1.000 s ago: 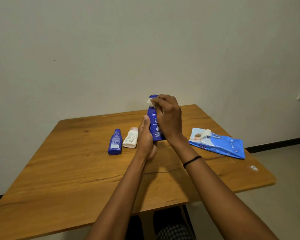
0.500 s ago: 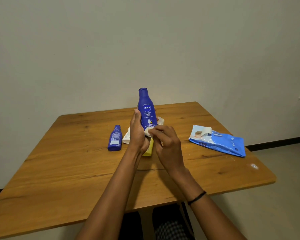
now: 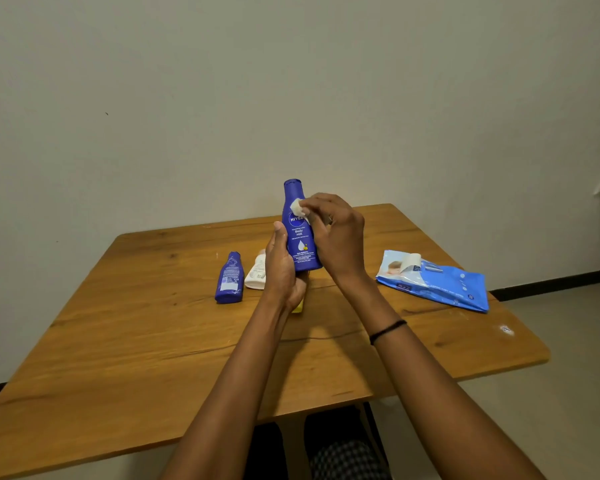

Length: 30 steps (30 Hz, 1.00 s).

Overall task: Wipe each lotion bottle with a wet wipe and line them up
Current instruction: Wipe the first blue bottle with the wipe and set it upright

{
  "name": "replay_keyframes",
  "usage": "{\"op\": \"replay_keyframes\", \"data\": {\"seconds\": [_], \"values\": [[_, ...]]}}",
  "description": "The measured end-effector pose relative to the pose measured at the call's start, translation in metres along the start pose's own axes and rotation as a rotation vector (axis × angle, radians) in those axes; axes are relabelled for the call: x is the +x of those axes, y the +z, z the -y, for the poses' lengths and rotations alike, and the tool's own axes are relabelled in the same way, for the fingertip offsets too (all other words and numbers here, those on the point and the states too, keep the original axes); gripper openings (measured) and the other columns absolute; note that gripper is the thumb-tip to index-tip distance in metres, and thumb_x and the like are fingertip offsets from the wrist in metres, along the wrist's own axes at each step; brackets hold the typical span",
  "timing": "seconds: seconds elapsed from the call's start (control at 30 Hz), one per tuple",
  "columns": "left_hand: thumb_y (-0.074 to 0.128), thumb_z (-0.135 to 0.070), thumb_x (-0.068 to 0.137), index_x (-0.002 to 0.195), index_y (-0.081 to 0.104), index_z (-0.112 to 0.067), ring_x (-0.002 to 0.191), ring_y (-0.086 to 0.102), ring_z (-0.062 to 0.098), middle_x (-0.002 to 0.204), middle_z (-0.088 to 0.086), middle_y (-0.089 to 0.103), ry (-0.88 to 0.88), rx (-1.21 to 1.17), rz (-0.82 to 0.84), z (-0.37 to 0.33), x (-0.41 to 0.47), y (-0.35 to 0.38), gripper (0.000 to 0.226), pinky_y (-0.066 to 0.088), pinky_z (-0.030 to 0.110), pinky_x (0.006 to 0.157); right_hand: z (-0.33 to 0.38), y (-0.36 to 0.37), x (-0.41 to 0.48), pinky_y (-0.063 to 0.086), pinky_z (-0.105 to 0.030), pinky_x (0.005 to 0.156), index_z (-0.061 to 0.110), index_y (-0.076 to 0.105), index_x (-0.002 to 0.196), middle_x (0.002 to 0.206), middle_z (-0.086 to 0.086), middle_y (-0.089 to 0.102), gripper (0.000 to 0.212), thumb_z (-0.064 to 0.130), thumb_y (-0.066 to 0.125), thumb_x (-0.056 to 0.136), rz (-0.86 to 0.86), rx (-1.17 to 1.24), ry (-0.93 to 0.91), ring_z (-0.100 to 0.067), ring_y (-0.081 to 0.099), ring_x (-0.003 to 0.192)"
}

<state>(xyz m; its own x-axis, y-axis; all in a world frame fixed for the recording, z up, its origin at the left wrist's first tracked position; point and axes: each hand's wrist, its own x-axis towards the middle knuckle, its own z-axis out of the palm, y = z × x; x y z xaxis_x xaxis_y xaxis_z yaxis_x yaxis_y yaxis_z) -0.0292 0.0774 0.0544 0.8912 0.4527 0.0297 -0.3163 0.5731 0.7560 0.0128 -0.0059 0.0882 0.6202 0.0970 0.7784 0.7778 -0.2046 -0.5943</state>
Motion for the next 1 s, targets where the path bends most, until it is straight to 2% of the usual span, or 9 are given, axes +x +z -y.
{"op": "replay_keyframes", "data": {"seconds": [0.1,0.2,0.33,0.43,0.5,0.57,0.7,0.8,1.0], "values": [[0.042,-0.042,0.103,0.144,0.046,-0.004,0.098,0.068,0.021,0.115,0.014,0.067,0.015,-0.055,-0.004,-0.005,0.001,-0.001,0.056,0.06,0.036,0.084,0.0,-0.002,-0.021,0.053,-0.017,0.08,0.007,0.068,0.116,0.113,-0.007,0.068,0.034,0.022,0.072,0.086,0.045,-0.026,-0.003,-0.008,0.062,0.098],[0.039,-0.045,0.103,0.147,0.041,-0.003,0.11,0.063,0.029,0.126,0.019,0.062,-0.009,-0.086,0.026,-0.008,0.001,-0.006,0.061,0.053,0.042,0.095,0.002,-0.005,-0.049,0.047,-0.016,0.085,0.007,0.066,0.12,0.118,-0.01,0.067,0.038,0.016,0.073,0.084,0.075,-0.054,-0.012,-0.009,0.056,0.109],[0.039,-0.05,0.102,0.149,0.038,-0.001,0.09,0.066,0.021,0.122,0.017,0.062,-0.043,-0.105,0.036,-0.011,0.0,-0.01,0.068,0.06,0.033,0.075,0.002,-0.011,-0.076,0.044,-0.012,0.087,0.008,0.065,0.12,0.119,-0.009,0.065,0.038,0.012,0.073,0.084,0.098,-0.06,-0.011,-0.009,0.054,0.114],[0.043,-0.05,0.1,0.148,0.038,-0.001,0.085,0.067,0.019,0.108,0.014,0.063,-0.048,-0.099,0.03,-0.012,-0.002,-0.009,0.07,0.061,0.03,0.069,0.003,-0.012,-0.08,0.047,-0.015,0.087,0.008,0.067,0.118,0.117,-0.009,0.067,0.035,0.012,0.073,0.084,0.08,-0.034,-0.004,-0.009,0.056,0.112],[0.048,-0.043,0.1,0.147,0.041,-0.005,0.086,0.066,0.02,0.104,0.013,0.063,-0.022,-0.09,0.032,-0.012,-0.001,-0.008,0.061,0.061,0.029,0.068,0.004,-0.011,-0.072,0.05,-0.019,0.085,0.009,0.067,0.118,0.115,-0.009,0.067,0.035,0.013,0.072,0.084,0.066,-0.019,-0.003,-0.008,0.056,0.11],[0.051,-0.036,0.1,0.142,0.046,-0.007,0.087,0.067,0.019,0.104,0.012,0.064,0.011,-0.062,0.061,-0.014,0.0,-0.006,0.051,0.061,0.03,0.07,0.006,-0.009,-0.058,0.052,-0.019,0.082,0.009,0.067,0.117,0.113,-0.007,0.068,0.034,0.019,0.071,0.085,0.041,0.001,0.018,-0.007,0.058,0.106],[0.059,-0.033,0.092,0.135,0.051,-0.004,0.092,0.07,0.02,0.108,0.013,0.068,0.061,0.0,0.095,-0.017,-0.003,0.001,0.053,0.062,0.033,0.076,0.01,-0.006,-0.024,0.053,-0.017,0.08,0.009,0.069,0.112,0.109,-0.006,0.071,0.031,0.025,0.071,0.086,-0.043,0.028,0.022,-0.007,0.064,0.095],[0.053,-0.032,0.098,0.126,0.056,-0.01,0.088,0.073,0.017,0.104,0.009,0.072,0.07,0.064,0.101,-0.014,-0.004,0.003,0.036,0.062,0.031,0.072,0.015,-0.003,0.001,0.055,-0.018,0.076,0.008,0.071,0.108,0.105,-0.005,0.072,0.026,0.024,0.072,0.087,-0.076,0.03,0.007,-0.008,0.066,0.088],[0.05,-0.037,0.099,0.132,0.053,-0.009,0.093,0.07,0.017,0.105,0.009,0.071,0.063,-0.001,0.105,-0.015,-0.009,0.003,0.044,0.058,0.033,0.081,0.024,-0.001,-0.007,0.051,-0.01,0.076,0.01,0.07,0.108,0.105,-0.003,0.07,0.02,0.018,0.07,0.09,-0.073,0.058,-0.014,-0.004,0.063,0.09]]}}
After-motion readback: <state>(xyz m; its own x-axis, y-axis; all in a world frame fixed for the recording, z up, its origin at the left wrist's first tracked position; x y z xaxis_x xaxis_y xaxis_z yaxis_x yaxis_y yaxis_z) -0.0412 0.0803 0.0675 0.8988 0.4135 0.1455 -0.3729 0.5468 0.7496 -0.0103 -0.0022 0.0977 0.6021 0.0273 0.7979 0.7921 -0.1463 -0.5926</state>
